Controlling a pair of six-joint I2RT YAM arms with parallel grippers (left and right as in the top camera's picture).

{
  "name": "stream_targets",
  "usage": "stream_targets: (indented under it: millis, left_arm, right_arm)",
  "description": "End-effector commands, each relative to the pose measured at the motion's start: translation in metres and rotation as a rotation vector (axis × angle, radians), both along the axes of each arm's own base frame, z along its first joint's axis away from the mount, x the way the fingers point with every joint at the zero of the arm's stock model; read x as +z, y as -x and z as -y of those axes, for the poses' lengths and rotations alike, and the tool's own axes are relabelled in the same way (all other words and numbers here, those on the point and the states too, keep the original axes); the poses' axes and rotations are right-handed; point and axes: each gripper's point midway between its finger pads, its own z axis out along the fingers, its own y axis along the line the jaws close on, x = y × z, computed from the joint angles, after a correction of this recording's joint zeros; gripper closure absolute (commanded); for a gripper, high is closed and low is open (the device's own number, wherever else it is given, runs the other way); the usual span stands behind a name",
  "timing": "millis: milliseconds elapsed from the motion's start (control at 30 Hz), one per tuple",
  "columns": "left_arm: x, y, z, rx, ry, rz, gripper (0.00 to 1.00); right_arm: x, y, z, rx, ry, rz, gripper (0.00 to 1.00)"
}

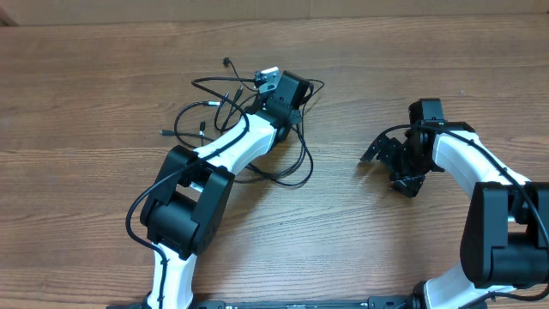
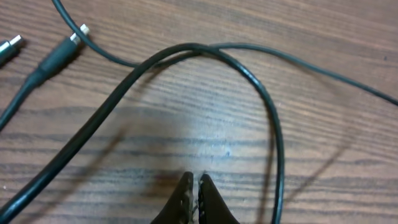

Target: Untangle cables

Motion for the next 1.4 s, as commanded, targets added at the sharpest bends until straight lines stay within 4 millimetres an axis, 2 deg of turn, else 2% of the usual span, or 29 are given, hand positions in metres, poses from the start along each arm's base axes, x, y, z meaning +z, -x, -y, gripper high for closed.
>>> stream_targets:
  millis: [0, 467, 800, 1233, 1267, 1367]
  left_arm:
    - [-0.008, 0.004, 0.002, -0.012, 0.015, -0.034, 0.96]
    - [-0.008, 0.004, 0.001, -0.012, 0.015, -0.034, 0.96]
    - [-0.016, 0.016, 0.0, -0.026, 0.005, -0.096, 0.96]
    - [-0.013, 0.011, 0.002, -0.024, 0.015, -0.069, 0.95]
    - [-0.012, 0.01, 0.002, -0.024, 0.017, -0.067, 0.93]
    - [-0.011, 0.008, 0.003, -0.024, 0.022, -0.057, 0.75]
  right_arm:
    - [-0.021, 0.02, -0.007, 0.008, -0.032, -0.08, 0.0]
    - [-0.021, 0.02, -0.007, 0.008, -0.032, -0.081, 0.0]
    - [-0.021, 0.02, -0.007, 0.008, -0.032, -0.08, 0.0]
    - [-0.021, 0.02, -0.007, 0.008, -0.032, -0.08, 0.0]
    - [-0.021, 0.02, -0.007, 0.008, -0.032, -0.08, 0.0]
    - [-0.021, 0.02, -0.007, 0.008, -0.032, -0.08, 0.0]
